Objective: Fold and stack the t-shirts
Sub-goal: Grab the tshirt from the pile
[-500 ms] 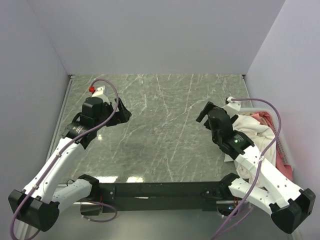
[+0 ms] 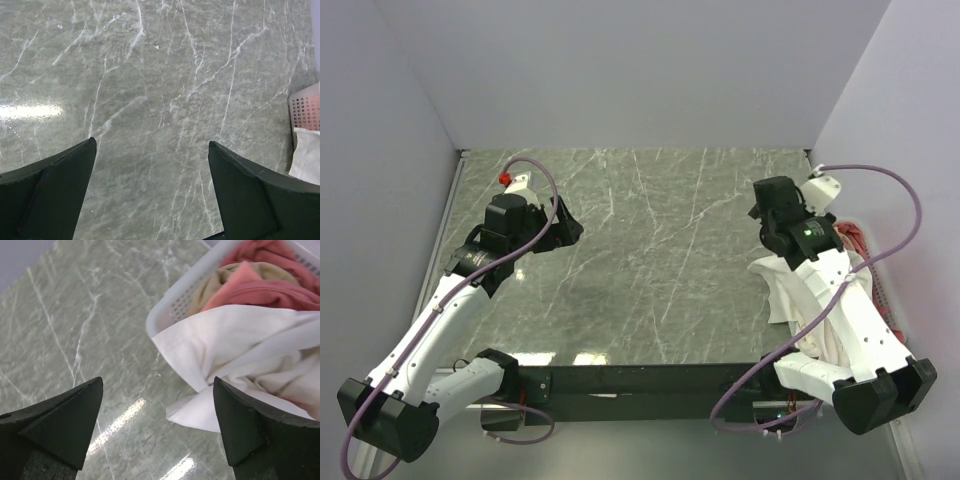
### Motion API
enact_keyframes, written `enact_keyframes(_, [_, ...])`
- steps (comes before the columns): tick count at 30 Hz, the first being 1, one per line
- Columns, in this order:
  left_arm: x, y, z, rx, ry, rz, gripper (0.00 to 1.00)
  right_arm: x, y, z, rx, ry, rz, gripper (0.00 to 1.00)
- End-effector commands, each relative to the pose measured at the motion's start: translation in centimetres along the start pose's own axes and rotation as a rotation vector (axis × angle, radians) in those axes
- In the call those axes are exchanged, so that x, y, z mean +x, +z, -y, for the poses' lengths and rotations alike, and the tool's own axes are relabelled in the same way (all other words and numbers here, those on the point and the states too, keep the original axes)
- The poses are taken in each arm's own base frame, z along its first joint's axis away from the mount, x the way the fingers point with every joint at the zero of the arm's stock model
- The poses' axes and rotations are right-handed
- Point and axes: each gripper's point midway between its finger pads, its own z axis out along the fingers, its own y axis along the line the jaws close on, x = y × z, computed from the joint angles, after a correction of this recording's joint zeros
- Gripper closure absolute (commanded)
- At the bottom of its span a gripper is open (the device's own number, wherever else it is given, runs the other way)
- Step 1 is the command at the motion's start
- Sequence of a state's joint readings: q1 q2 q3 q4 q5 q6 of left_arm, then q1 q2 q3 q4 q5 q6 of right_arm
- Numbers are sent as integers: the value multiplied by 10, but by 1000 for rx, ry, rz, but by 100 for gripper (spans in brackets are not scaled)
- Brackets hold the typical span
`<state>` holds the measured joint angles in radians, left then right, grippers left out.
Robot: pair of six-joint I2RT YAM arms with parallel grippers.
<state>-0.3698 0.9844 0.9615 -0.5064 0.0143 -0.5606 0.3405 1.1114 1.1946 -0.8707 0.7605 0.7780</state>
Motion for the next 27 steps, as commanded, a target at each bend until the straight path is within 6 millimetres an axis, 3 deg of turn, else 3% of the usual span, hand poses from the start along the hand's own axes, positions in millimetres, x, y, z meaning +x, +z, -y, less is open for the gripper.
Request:
enact_keyframes(1, [-8,-4,4,18,22,25,0,-15,-12,30,91,58,9,4])
enact_keyframes(11, [-11,-13,4,16,-6,51,0,52,-19,95,296,140,-134,7])
enact_keyframes(17, [-12,-17,4,20,-11,63,1,67,-17,110,352,184,-131,8])
enact_keyframes(22, [-12,-16,4,20,-13,60,1,78,-4,113,397,185,-134,10])
enact_keyframes(26, [-12,-15,4,20,-16,60,1,67,4,110,421,177,-92,28])
enact_keyframes(27, [-11,-15,4,19,-16,59,1,63,5,110,431,164,-83,44])
